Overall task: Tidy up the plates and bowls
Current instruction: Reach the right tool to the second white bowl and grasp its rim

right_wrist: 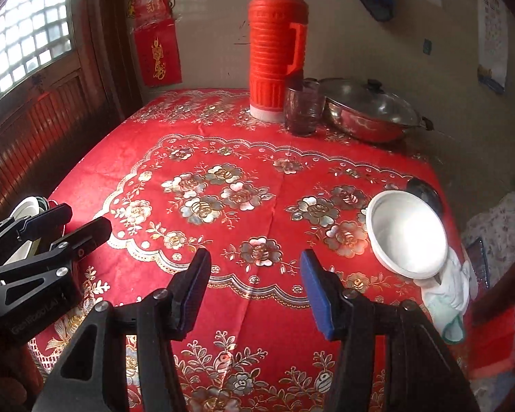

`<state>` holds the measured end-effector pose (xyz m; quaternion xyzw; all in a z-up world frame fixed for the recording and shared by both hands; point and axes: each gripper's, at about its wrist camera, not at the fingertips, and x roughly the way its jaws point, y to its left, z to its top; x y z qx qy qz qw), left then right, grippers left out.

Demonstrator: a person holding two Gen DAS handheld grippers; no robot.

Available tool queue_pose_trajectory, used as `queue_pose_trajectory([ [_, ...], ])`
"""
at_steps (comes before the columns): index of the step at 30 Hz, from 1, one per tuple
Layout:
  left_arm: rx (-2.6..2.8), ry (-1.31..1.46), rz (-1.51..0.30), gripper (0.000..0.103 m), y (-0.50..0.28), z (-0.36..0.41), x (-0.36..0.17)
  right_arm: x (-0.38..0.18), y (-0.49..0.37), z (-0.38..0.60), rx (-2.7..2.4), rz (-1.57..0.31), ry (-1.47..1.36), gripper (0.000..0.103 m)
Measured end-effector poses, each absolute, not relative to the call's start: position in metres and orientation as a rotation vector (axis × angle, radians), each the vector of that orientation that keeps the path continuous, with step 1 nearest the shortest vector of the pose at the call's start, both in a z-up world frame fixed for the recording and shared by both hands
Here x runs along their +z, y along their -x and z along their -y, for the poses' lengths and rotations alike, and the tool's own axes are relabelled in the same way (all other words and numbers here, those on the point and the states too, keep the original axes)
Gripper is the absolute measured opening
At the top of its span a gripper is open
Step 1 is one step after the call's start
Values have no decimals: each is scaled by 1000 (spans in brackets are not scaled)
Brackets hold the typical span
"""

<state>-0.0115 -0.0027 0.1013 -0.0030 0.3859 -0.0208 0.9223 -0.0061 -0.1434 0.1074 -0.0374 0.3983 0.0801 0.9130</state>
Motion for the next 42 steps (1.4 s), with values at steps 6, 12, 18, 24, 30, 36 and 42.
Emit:
queue_pose_trajectory([
  [6,-111,-38,-792,60,-9,52,94,104,-1,190,92,-833,40,55],
  [12,-175,-60,-815,59,-31,96,85,102,-10,238,15,-842,1,55],
  [18,-212,-80,-844,59,-55,132,76,98,-24,284,-52,-861,-37,55],
  [24,-255,-82,-877,59,-86,163,70,93,-46,320,-102,-882,-69,55],
  [30,-293,-72,-963,59,-118,191,54,78,-69,340,-98,-914,-123,55],
  [36,-305,-64,-1032,59,-136,208,37,66,-89,352,-68,-951,-163,55],
  [42,-299,-70,-1073,59,-144,214,22,55,-103,356,-45,-987,-176,54],
])
